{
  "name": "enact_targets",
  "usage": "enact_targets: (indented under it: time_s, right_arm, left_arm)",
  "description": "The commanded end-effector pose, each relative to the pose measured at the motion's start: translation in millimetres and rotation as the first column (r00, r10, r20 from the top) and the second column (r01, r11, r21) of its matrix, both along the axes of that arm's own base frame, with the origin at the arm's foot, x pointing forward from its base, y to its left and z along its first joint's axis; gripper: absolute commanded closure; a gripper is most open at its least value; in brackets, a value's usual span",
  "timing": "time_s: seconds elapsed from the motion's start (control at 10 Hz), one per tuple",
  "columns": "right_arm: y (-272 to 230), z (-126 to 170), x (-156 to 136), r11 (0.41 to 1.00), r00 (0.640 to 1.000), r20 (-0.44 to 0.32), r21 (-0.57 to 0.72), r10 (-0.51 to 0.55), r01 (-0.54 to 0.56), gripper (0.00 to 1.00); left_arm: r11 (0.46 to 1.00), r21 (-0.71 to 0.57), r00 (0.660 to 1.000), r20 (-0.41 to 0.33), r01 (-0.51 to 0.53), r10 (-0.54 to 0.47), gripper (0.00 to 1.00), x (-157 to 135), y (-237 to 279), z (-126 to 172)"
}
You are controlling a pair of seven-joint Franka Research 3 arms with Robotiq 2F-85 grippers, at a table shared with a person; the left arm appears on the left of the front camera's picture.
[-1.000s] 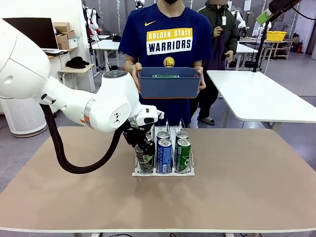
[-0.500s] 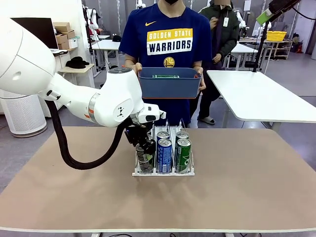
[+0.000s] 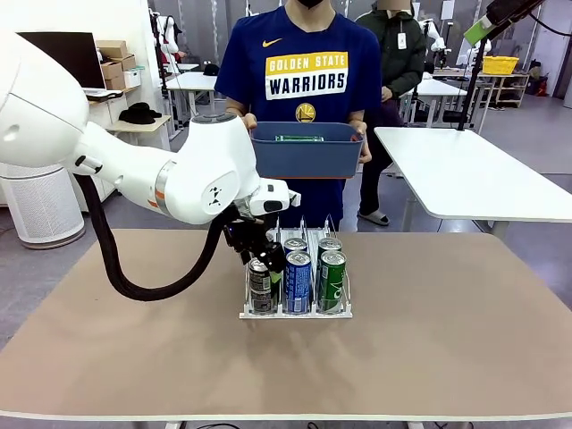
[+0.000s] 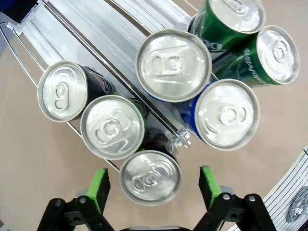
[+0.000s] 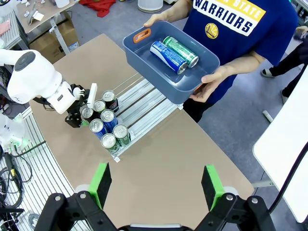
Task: Fill the beverage cans into the dispenser.
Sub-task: Place the picked Pepsi coke in the line of the Automatic Can Dispenser with the same cans, then pick up the Sprite handed by the human.
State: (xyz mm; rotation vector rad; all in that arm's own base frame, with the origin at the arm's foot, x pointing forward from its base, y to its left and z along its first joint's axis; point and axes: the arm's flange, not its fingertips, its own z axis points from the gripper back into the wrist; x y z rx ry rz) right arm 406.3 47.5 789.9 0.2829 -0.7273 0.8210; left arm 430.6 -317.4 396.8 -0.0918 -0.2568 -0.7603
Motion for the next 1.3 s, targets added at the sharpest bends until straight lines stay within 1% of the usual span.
enact_targets:
  time_s: [0.0,0.1,0.2,0.7,0.8,0.9,1.0,1.1,1.2]
  right_arm:
    - [-0.4,-1.5,-1.3,1.000,1.000,-0.006,-0.002,0.004,-0.004,0.00]
    - [-0.4,-1.5,-1.3,1.000,1.000,-0.006,-0.002,0.004,-0.004,0.00]
    - [-0.4,-1.5,-1.3,1.000,1.000,-0.006,-0.002,0.004,-0.004,0.00]
    - [-0.4,-1.5,-1.3,1.000,1.000,-0.006,-0.002,0.004,-0.004,0.00]
    - [-0.4,-1.5,-1.3,1.000,1.000,-0.006,-0.002,0.004,-0.004,0.00]
    - [-0.4,-1.5,-1.3,1.000,1.000,-0.006,-0.002,0.004,-0.004,0.00]
    - [-0.4,-1.5,-1.3,1.000,1.000,-0.006,-0.002,0.004,-0.004,0.00]
    - [-0.4,-1.5,-1.3,1.000,1.000,-0.006,-0.002,0.004,-0.004,0.00]
    - [-0.4,-1.5,-1.3,1.000,1.000,-0.006,-0.002,0.004,-0.004,0.00]
  left_arm:
    - [1.000,0.011,0.999,0.035,-0.013,0.013,0.00,-23.1,-1.1,1.2]
    - [1.000,0.004,0.999,0.050,-0.007,0.007,0.00,-30.1,-3.4,1.8]
    - [1.000,-0.001,1.000,0.008,-0.001,0.001,0.00,-8.5,-2.2,3.8]
    - [1.000,-0.005,1.000,0.011,-0.007,0.008,0.00,-11.7,-4.0,4.0]
    - [0.996,-0.093,1.000,-0.008,0.011,-0.012,0.00,-18.3,3.6,27.6]
    - [0.990,-0.132,0.997,-0.060,0.042,-0.050,0.00,-13.9,19.6,43.3]
    - [0.988,-0.144,0.996,-0.070,0.049,-0.059,0.00,-14.4,34.1,59.7]
    - [0.990,-0.120,0.994,-0.070,0.070,-0.079,0.00,-18.3,44.4,77.9]
    - [0.995,-0.072,0.997,-0.029,0.074,-0.076,0.00,-15.0,61.0,100.3]
